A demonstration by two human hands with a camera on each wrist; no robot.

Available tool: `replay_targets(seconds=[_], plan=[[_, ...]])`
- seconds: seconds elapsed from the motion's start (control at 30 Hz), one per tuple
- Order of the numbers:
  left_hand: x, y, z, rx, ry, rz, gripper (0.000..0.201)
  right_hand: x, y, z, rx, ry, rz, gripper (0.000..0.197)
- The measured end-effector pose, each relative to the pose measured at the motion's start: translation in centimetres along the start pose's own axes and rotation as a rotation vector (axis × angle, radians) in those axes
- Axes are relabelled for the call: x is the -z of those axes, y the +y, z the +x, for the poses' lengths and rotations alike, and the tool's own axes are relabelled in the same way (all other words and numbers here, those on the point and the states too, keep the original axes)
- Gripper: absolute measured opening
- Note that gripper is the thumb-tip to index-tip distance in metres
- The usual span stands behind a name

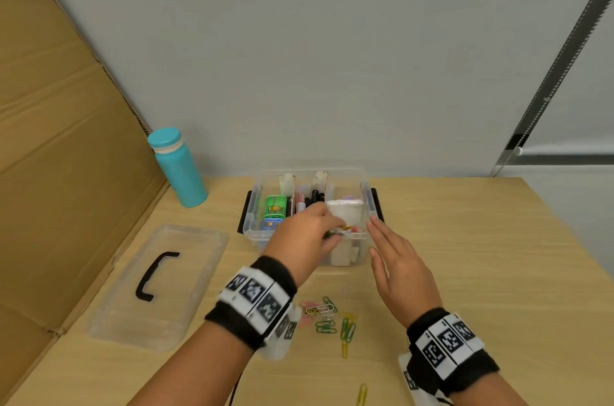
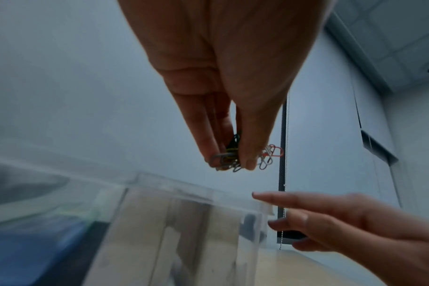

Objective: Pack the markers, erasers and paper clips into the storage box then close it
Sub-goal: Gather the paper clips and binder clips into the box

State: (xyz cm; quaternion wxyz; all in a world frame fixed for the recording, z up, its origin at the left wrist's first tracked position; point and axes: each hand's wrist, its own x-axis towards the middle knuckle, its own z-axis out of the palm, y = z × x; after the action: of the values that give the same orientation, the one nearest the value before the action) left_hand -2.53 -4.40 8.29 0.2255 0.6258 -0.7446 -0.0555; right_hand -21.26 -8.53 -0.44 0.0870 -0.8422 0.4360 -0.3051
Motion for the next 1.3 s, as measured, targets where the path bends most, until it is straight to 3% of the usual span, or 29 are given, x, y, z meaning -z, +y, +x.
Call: replay_targets(seconds=[0.1, 0.23, 0.33, 0.43, 0.53, 0.7, 0.8, 0.83, 0.9, 0.97, 1.03, 1.13, 1.3], plan=[[-0.5, 0.7, 3.7, -0.004, -0.028, 0.117, 0.027, -0.4, 0.0, -0.1, 0.004, 0.024, 0.016, 0.050], [-2.1, 0.4, 6.7, 0.020, -0.245, 0.288, 0.026, -0.6, 0.0, -0.2, 0.016, 0.041, 0.010, 0.050], [-2.5, 0.0, 7.7, 0.035, -0.389, 0.265, 0.027, -0.6, 0.2, -0.1, 0.021, 0.048, 0.011, 0.050], [-1.8, 0.0, 7.8, 0.041, -0.429, 0.187, 0.038, -0.6, 0.1, -0.2, 0.017, 0.051, 0.015, 0.049], [-0.8, -0.2, 6.6, 0.015, -0.344, 0.087, 0.038, -0.5, 0.1, -0.3, 0.012, 0.033, 0.021, 0.050], [0.9, -1.0, 1.6, -0.021, -0.021, -0.055, 0.026, -0.2, -0.1, -0.6, 0.024, 0.036, 0.000, 0.053], [0.6, -2.2, -2.6, 0.044, -0.036, -0.073, 0.021, 0.3, -1.3, -1.7, -0.040, 0.112, 0.031, 0.043], [0.0, -2.8, -3.9, 0.086, -0.082, -0.060, 0.021, 0.4, -1.8, -2.1, -0.053, 0.082, 0.041, 0.038], [-1.5, -4.3, -6.3, 0.185, -0.197, -0.020, 0.026, 0.3, -2.5, -2.9, -0.117, -0.142, 0.065, 0.037], [-3.2, -5.6, -8.1, 0.289, -0.336, 0.007, 0.038, -0.4, -2.9, -3.6, -0.254, -0.470, 0.060, 0.049], [-4.8, -6.4, -9.2, 0.365, -0.448, 0.003, 0.051, -1.4, -3.2, -4.1, -0.360, -0.685, 0.025, 0.064], [-6.3, -6.7, -9.6, 0.406, -0.494, 0.021, 0.054, -2.6, -4.2, -4.2, -0.398, -0.725, -0.020, 0.065], [-7.1, -6.3, -8.8, 0.412, -0.433, -0.074, 0.022, -3.4, -5.5, -3.4, -0.339, -0.685, -0.027, 0.034]])
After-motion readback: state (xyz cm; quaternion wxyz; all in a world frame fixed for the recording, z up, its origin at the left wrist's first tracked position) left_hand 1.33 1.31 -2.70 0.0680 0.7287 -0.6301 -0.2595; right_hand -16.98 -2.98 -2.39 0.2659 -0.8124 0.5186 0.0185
